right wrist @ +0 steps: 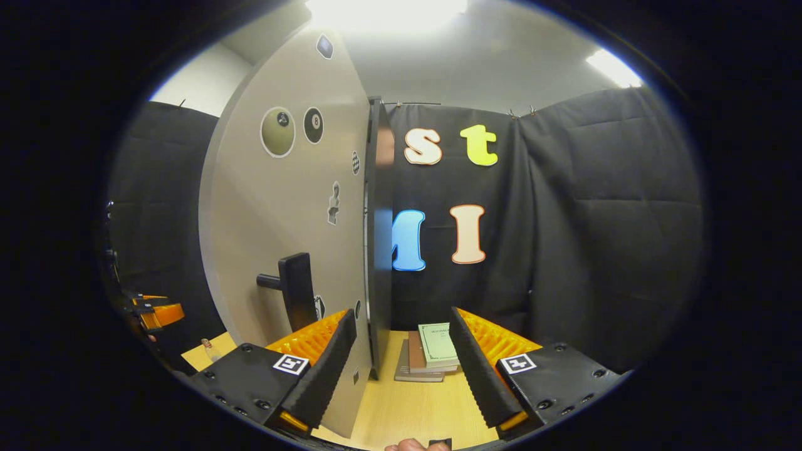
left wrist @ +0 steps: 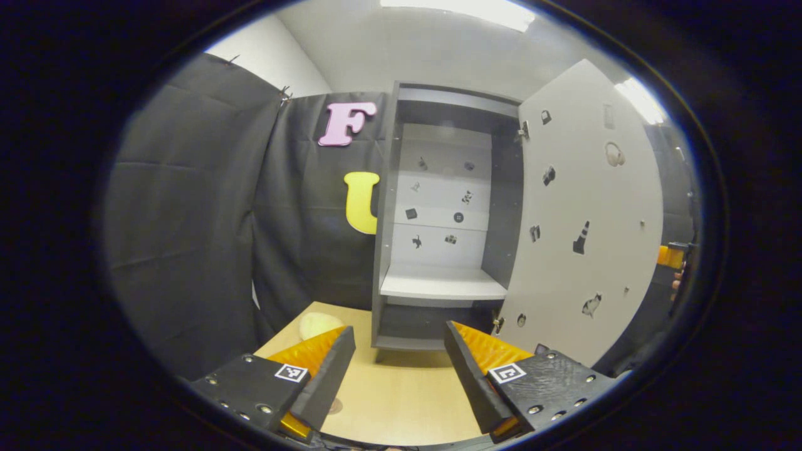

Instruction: Open the cabinet door with the right hand, grasp the bottle in the cabinet with the left hand and place it on the coaster, then close the cabinet door with the right hand.

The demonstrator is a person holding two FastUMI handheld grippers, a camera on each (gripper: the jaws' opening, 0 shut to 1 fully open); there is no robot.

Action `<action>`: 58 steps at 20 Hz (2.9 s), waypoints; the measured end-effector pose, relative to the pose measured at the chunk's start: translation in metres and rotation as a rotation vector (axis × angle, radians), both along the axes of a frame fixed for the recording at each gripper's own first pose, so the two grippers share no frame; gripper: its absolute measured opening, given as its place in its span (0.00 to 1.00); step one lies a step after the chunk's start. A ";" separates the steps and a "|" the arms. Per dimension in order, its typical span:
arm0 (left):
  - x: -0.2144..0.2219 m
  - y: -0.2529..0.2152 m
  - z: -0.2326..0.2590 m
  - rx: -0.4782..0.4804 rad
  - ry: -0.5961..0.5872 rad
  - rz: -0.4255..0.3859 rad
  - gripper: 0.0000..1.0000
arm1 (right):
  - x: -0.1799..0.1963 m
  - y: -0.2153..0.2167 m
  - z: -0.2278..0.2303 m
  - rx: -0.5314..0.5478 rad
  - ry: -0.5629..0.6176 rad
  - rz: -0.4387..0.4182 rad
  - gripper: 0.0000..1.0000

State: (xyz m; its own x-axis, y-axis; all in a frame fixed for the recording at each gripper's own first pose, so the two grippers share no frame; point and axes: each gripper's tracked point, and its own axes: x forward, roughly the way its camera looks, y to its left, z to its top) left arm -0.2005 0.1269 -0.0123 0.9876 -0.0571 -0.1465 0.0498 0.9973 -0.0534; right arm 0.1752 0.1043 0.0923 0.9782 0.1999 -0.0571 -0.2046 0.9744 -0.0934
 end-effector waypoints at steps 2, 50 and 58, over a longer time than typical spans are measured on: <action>-0.002 0.010 -0.001 0.019 0.003 0.013 0.86 | -0.001 0.004 -0.002 0.017 0.013 -0.002 0.95; 0.028 0.159 -0.017 -0.019 -0.020 -0.140 0.87 | 0.040 0.274 -0.045 0.032 0.016 0.127 0.96; 0.052 0.102 0.014 -0.008 -0.070 -0.115 0.89 | 0.037 0.157 -0.037 0.063 -0.048 -0.049 0.93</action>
State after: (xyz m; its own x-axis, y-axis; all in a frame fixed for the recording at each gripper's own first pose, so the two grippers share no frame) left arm -0.1483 0.2294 0.0019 0.9821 -0.1718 -0.0770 0.1680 0.9843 -0.0537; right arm 0.2125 0.2615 0.0553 0.9882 0.1530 0.0012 -0.1529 0.9874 -0.0404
